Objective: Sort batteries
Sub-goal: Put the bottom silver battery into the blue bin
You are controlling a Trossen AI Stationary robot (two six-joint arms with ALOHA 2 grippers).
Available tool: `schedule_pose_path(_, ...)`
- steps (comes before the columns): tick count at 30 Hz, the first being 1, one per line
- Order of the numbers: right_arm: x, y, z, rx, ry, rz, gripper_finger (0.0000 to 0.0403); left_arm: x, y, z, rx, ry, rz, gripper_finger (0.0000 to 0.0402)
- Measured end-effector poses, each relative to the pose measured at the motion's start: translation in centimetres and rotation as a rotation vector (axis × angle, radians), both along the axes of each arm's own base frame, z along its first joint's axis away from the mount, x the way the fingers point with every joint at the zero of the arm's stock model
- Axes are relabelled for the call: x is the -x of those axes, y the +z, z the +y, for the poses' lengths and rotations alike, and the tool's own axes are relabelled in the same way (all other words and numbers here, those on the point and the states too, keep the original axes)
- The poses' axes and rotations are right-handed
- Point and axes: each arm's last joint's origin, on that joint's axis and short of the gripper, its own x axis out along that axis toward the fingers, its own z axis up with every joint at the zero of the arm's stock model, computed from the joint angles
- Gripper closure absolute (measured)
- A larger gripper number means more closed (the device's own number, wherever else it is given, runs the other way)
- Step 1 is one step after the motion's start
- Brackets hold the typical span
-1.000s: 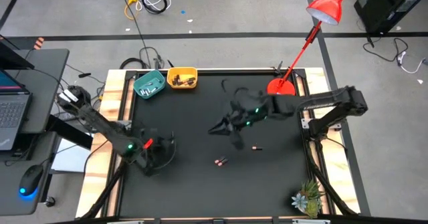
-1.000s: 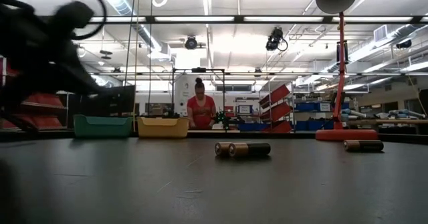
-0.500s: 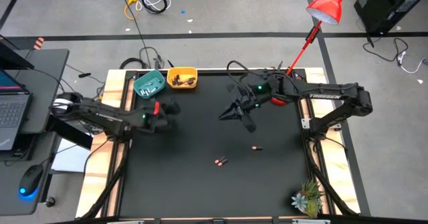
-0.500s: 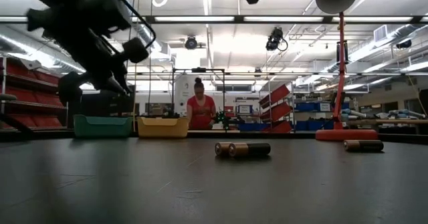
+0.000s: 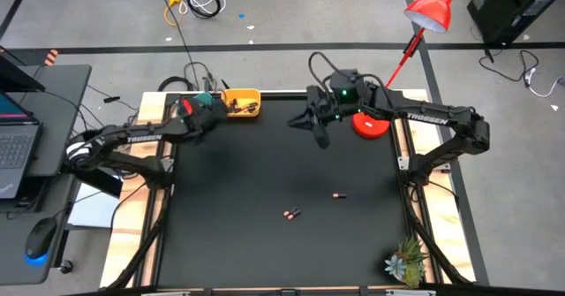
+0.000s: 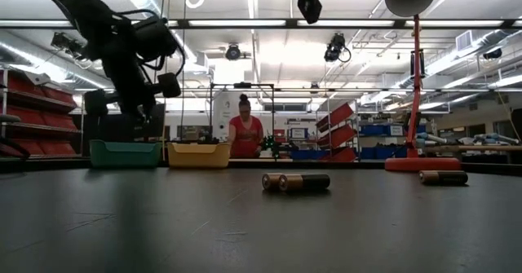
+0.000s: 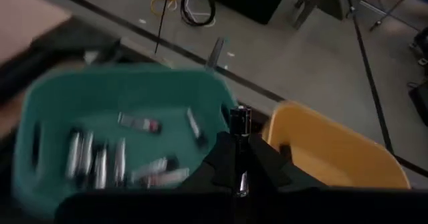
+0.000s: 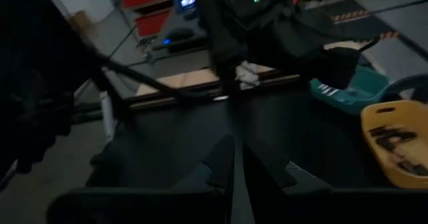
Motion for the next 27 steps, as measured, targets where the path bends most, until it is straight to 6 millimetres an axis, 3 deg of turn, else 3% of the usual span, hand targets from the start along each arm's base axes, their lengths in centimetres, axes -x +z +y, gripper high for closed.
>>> schedule_pose_path(6,0.3,0.3,-1.8,0.002,-0.058,-0.043,0.0361,1.9,0.8,4.3,0.001,-0.019,0.059,0.0383)
schedule_pose_path(11,0.3,0.9,-2.4,0.002,-0.084,-0.099,0.0361,4.0,0.3,6.1,0.074,0.030,0.057,0.0382)
schedule_pose_path(18,0.1,1.4,-2.5,0.028,-0.121,-0.152,0.0361,4.2,-1.4,6.6,0.203,-0.045,0.108,0.0363)
schedule_pose_path(27,0.3,1.5,-3.1,0.038,-0.153,-0.163,0.0361,4.1,-1.1,6.9,0.168,-0.028,0.069,0.0263)
